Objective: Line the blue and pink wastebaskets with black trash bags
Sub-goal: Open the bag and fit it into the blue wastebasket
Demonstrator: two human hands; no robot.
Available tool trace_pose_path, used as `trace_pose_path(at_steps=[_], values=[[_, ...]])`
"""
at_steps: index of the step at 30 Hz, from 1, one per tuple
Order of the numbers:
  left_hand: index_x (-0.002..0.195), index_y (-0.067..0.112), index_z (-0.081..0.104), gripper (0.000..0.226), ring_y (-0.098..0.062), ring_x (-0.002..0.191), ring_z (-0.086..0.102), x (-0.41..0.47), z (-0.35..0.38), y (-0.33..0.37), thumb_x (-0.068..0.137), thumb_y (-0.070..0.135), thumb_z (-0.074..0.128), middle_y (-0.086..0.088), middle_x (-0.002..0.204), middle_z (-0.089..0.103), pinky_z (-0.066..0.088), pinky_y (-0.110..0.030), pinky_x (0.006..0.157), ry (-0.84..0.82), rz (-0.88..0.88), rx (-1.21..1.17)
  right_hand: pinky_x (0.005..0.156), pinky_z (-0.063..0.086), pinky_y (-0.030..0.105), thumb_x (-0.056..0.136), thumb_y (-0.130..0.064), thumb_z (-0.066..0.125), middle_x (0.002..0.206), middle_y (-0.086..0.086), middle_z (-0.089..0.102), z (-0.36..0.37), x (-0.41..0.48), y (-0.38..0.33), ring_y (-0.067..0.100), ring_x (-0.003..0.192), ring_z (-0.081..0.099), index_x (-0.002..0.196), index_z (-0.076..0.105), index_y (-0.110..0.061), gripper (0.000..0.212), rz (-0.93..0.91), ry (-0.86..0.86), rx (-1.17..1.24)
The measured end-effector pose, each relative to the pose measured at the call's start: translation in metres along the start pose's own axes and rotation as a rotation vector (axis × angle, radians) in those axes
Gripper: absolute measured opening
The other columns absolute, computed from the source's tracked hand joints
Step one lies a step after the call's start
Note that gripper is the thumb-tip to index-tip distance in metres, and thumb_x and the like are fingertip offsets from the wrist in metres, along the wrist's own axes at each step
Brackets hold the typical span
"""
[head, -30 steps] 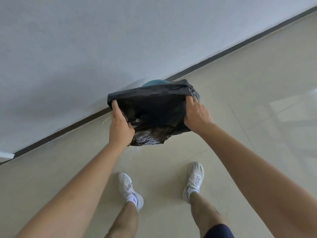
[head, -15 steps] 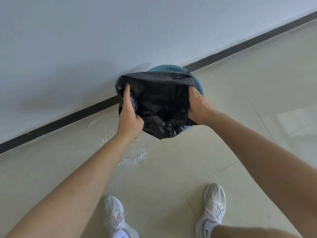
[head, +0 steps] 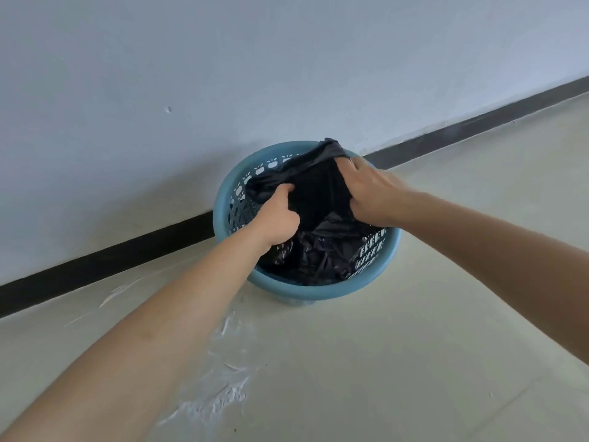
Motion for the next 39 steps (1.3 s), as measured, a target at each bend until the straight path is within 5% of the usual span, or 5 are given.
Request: trace_pose_path(at_steps=[9, 17, 29, 36, 39], values=[[0.134, 0.019, 0.048, 0.061, -0.021, 0.094, 0.057, -0.025, -0.073, 0.013, 0.077, 0.015, 0.069, -0.009, 0.134, 0.044, 0.044, -0.029, 0.078, 0.179, 0.064, 0.386, 0.076, 0.051, 0.039, 0.085, -0.020, 0.047, 0.103, 0.003, 0.055, 0.041, -0.014, -0.023, 0.027, 0.093, 0.058, 0.132, 0.043, -0.020, 0.046, 0.059, -0.602, -0.304], [0.094, 0.013, 0.067, 0.029, -0.026, 0.077, 0.060, -0.029, -0.120, 0.044, 0.095, 0.031, 0.044, -0.006, 0.093, 0.070, 0.045, -0.032, 0.065, 0.653, 0.263, 0.369, 0.056, 0.040, 0.034, 0.101, -0.050, 0.031, 0.101, 0.006, 0.053, -0.039, -0.026, 0.007, 0.027, 0.079, 0.056, 0.083, 0.065, -0.015, 0.051, 0.027, 0.325, -0.199], [0.130, 0.014, 0.048, 0.056, -0.035, 0.133, 0.033, -0.031, -0.077, 0.054, 0.080, 0.026, 0.070, -0.015, 0.143, 0.043, 0.025, -0.056, 0.106, 0.681, 0.512, 1.185, 0.073, 0.051, 0.043, 0.085, -0.005, 0.062, 0.125, 0.011, 0.054, -0.046, -0.042, 0.021, 0.032, 0.098, 0.059, 0.122, 0.055, -0.011, 0.037, -0.004, 0.510, -0.211], [0.099, 0.007, 0.068, 0.022, -0.030, 0.101, 0.057, -0.007, -0.075, 0.059, 0.097, 0.022, 0.053, -0.009, 0.104, 0.066, 0.041, -0.040, 0.088, 0.587, 0.599, 0.876, 0.073, 0.047, 0.039, 0.095, -0.032, 0.059, 0.088, 0.002, 0.066, -0.056, -0.025, 0.001, 0.027, 0.079, 0.064, 0.115, 0.057, -0.016, 0.026, 0.002, 0.552, -0.078], [0.098, 0.003, 0.066, 0.017, -0.034, 0.120, 0.053, 0.002, -0.085, 0.055, 0.096, 0.017, 0.057, -0.014, 0.124, 0.061, 0.045, -0.042, 0.093, 0.567, 0.587, 0.746, 0.071, 0.044, 0.038, 0.099, -0.031, 0.053, 0.095, 0.005, 0.062, -0.048, -0.011, 0.005, 0.028, 0.082, 0.061, 0.138, 0.043, -0.016, 0.043, 0.050, 0.470, -0.026]])
Point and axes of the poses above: each hand's wrist, its own x-axis towards the middle knuckle, its own z-axis out of the palm, y = z × x, the point moved 7 cm from there along x, towards the middle knuckle
